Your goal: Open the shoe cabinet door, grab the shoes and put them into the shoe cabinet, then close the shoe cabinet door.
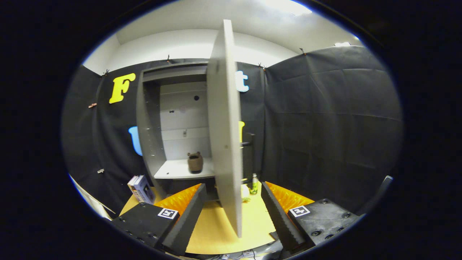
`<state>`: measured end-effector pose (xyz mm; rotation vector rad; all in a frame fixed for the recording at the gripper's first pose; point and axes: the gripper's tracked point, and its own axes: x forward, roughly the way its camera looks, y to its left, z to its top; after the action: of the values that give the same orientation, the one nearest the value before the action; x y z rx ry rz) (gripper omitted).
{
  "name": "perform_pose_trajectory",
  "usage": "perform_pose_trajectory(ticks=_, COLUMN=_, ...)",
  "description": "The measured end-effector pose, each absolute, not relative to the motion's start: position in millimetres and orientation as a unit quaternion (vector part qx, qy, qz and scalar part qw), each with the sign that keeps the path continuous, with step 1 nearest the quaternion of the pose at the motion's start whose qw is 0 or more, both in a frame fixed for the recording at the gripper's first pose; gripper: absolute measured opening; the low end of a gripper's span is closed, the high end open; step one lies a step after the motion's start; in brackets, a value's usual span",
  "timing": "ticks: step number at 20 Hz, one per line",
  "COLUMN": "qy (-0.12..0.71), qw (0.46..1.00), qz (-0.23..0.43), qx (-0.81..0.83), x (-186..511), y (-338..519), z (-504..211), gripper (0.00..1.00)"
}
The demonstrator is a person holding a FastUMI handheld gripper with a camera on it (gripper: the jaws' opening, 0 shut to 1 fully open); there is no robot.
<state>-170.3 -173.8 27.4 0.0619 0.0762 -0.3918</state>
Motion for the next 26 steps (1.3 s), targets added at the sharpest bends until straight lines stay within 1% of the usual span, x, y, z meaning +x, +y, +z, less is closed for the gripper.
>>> perform_pose_trajectory(ticks=4, qy=0.046, qw=0.981, qz=-0.184, qx=0.05, x=-168, y=-226, z=25, gripper=0.96)
perform_pose_trajectory(ticks=8, qy=0.04, qw=0.987, qz=-0.149, qx=0.038, x=-144, y=-262, z=32, gripper=0.97)
perform_pose_trajectory(ticks=10, qy=0.034, qw=0.992, qz=-0.121, qx=0.033, x=-126, y=-269, z=37, gripper=0.98)
perform_pose_trajectory(ticks=13, qy=0.03, qw=0.996, qz=-0.074, qx=0.03, x=-101, y=-266, z=41, gripper=0.98)
perform_pose_trajectory(ticks=15, qy=0.024, qw=0.997, qz=-0.061, qx=0.035, x=-96, y=-266, z=44, gripper=0.97)
perform_pose_trajectory(ticks=18, qy=0.036, qw=0.997, qz=-0.043, qx=0.057, x=-96, y=-256, z=39, gripper=0.97)
perform_pose_trajectory(ticks=22, qy=0.038, qw=0.997, qz=-0.044, qx=0.048, x=-92, y=-240, z=40, gripper=0.95)
perform_pose_trajectory(ticks=26, qy=0.038, qw=0.998, qz=-0.036, qx=0.032, x=-86, y=-196, z=38, gripper=0.95)
